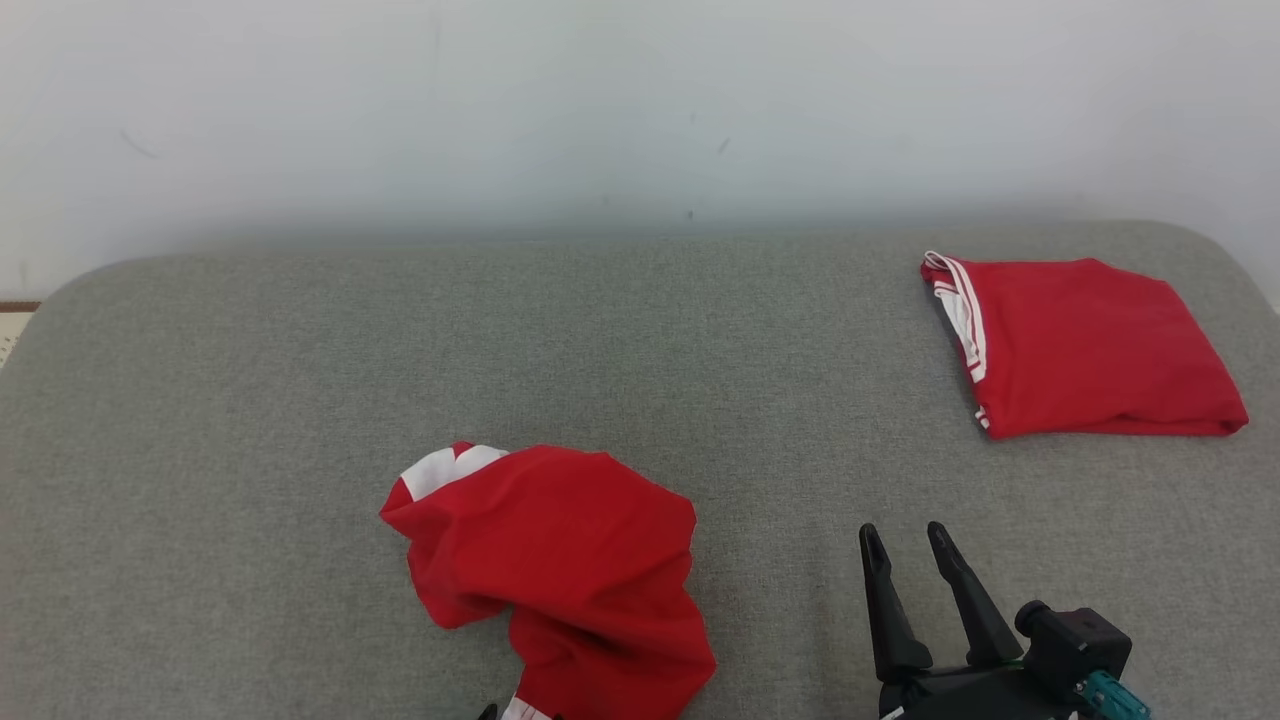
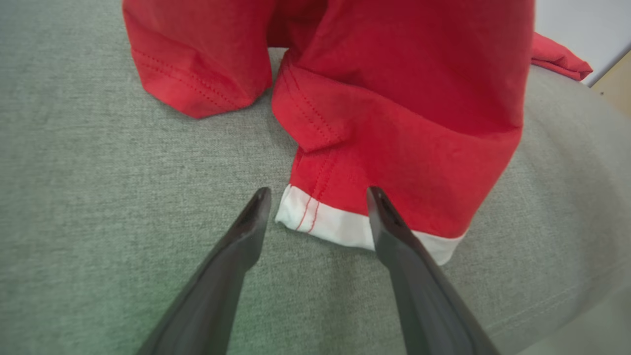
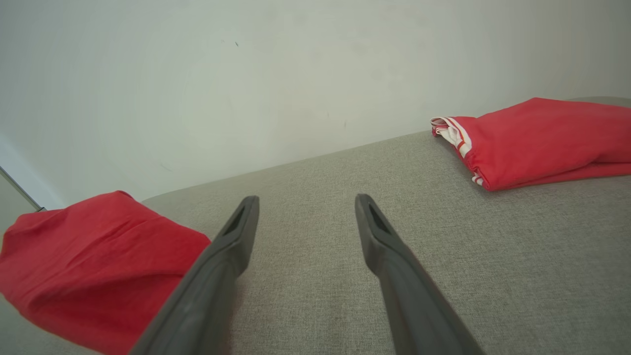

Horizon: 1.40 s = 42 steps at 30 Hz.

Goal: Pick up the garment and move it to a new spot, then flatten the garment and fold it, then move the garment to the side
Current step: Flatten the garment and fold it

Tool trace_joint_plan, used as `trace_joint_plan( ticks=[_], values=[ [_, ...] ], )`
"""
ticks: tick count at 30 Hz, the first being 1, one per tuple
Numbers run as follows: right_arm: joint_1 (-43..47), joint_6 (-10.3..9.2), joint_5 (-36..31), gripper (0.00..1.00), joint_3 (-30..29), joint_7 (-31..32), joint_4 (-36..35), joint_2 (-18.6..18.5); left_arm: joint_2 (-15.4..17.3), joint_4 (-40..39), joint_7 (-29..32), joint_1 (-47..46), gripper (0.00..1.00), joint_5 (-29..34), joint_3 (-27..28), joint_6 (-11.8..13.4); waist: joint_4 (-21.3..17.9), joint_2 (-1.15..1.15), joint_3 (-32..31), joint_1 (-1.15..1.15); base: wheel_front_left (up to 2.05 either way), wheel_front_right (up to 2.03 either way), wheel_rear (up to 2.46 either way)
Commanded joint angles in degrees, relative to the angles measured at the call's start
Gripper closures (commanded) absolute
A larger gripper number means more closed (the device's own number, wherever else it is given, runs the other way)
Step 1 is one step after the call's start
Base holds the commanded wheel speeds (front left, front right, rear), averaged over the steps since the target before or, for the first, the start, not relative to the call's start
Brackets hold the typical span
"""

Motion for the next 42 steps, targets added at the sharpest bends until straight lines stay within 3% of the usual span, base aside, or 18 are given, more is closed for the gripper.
trace_joint_plan(
  ticks=[1, 6, 7, 8, 15, 26, 33, 37, 38, 39, 40, 42],
  values=[
    [-0.14, 0.01, 0.33, 0.00, 0.20, -0.37, 0.31, 0.09, 0.32, 1.35, -0.05, -0.76, 0.00, 0.92, -0.12, 0.31, -0.66, 0.00, 0.41, 0.00, 0.00, 0.00, 0.00],
    [-0.71, 0.01, 0.70, 0.00, 0.66, -0.56, 0.95, 0.09, 0.28, 5.80, -0.16, -2.94, 0.00, -0.20, -0.10, -0.58, -1.51, 0.00, 0.84, 0.00, 0.00, 0.00, 0.00],
    [-0.76, 0.01, 0.70, 0.00, 0.67, -0.55, 1.04, 0.10, 0.27, 6.33, -0.22, -3.53, 0.58, -0.26, -0.14, -0.51, -1.61, 0.00, 0.88, 0.00, 0.00, 0.00, 0.00],
    [-0.79, 0.01, 0.60, 0.00, 0.63, -0.61, 1.15, 0.09, 0.24, 6.69, -0.27, -3.99, 1.00, -0.36, -0.21, -0.73, -1.66, 0.00, 0.91, 0.00, 0.00, 0.00, 0.00],
    [-0.56, 0.01, 0.55, 0.00, -0.44, -0.96, 1.29, 0.09, 0.25, 4.07, -0.60, -4.58, 1.00, -1.98, 1.71, 0.00, -0.49, 0.00, 0.75, 0.00, 0.00, 0.00, 0.00],
    [-0.59, 0.01, 0.74, 0.00, -1.85, -1.37, 1.64, 0.07, 8.65, -16.01, -0.41, 1.23, 1.00, -3.17, 13.87, 5.71, 2.32, 0.00, -0.40, 0.00, 0.00, 0.00, 0.00],
    [-0.74, 0.01, 0.39, 0.00, -2.94, -1.42, 1.77, 0.06, 10.33, -24.45, 1.86, 6.20, 1.00, -3.65, 16.47, 8.99, 2.47, 0.00, -0.07, 0.00, 0.00, 0.00, 0.00],
    [-0.95, 0.01, 0.52, 0.00, -2.82, -1.30, 2.17, 0.07, 10.23, -23.83, 2.82, 8.21, 1.00, -3.60, 16.07, 9.39, 2.51, 0.00, 0.39, 0.00, 0.00, 0.00, 0.00],
    [-0.97, 0.01, 0.54, 0.00, -2.79, -1.30, 2.25, 0.06, 10.12, -23.35, 2.70, 8.45, 0.74, -3.41, 15.91, 9.58, 2.55, 0.00, 0.45, 0.00, 0.00, 0.00, 0.00],
    [-0.96, 0.01, 0.58, 0.00, -2.79, -1.32, 2.26, 0.06, 9.76, -22.79, 2.58, 8.42, 0.08, -3.51, 15.77, 9.73, 2.63, 0.00, 0.50, 0.00, 0.00, 0.00, 0.00],
    [-0.93, 0.01, 0.61, 0.00, -2.88, -1.33, 2.27, 0.07, 9.48, -22.44, 2.36, 8.29, 0.00, -3.71, 15.66, 9.80, 2.80, 0.00, 0.56, 0.00, 0.00, 0.00, 0.00],
    [-0.90, 0.01, 0.61, 0.00, -3.10, -1.36, 2.31, 0.06, 9.12, -21.88, 1.88, 8.05, 0.00, -3.77, 15.51, 9.75, 3.28, 0.00, 0.68, 0.00, 0.00, 0.00, 0.00]
  ],
)
